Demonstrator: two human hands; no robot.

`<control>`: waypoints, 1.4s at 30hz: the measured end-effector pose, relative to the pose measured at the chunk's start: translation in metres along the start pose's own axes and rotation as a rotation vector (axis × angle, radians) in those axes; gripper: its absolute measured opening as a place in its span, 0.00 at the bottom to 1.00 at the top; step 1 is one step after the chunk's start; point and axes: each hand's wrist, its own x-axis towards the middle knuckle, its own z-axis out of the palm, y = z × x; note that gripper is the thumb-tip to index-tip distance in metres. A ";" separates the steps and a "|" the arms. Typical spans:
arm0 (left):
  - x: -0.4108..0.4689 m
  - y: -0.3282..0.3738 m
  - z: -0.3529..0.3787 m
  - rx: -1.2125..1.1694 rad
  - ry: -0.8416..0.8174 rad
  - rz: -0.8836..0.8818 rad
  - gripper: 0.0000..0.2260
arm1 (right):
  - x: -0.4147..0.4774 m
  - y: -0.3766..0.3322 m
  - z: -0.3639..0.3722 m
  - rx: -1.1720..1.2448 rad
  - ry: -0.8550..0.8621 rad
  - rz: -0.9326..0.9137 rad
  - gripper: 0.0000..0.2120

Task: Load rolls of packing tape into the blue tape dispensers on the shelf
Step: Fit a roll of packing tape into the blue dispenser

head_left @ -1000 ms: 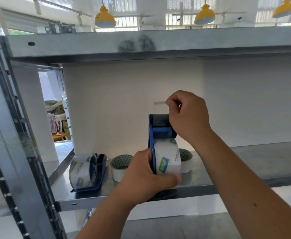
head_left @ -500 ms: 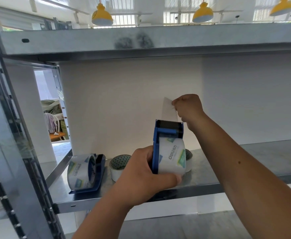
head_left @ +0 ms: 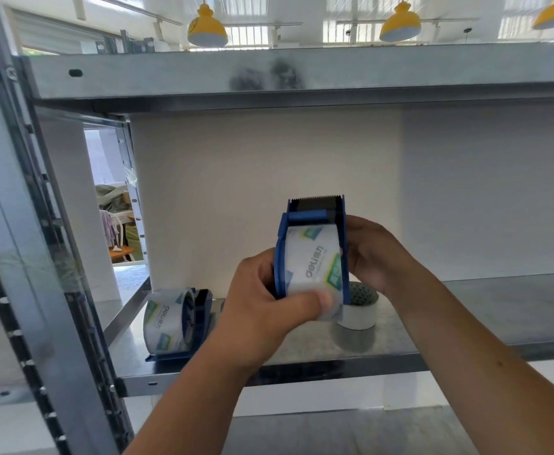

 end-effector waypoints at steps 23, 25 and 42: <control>0.027 -0.053 -0.007 -0.327 0.325 -0.266 0.10 | -0.086 0.083 0.022 0.586 0.180 0.404 0.10; 0.028 -0.058 -0.005 -0.289 0.356 -0.304 0.11 | -0.087 0.086 0.025 0.603 0.190 0.434 0.10; 0.026 -0.096 0.014 0.028 0.347 -0.457 0.08 | -0.074 0.081 0.032 0.677 0.211 0.481 0.11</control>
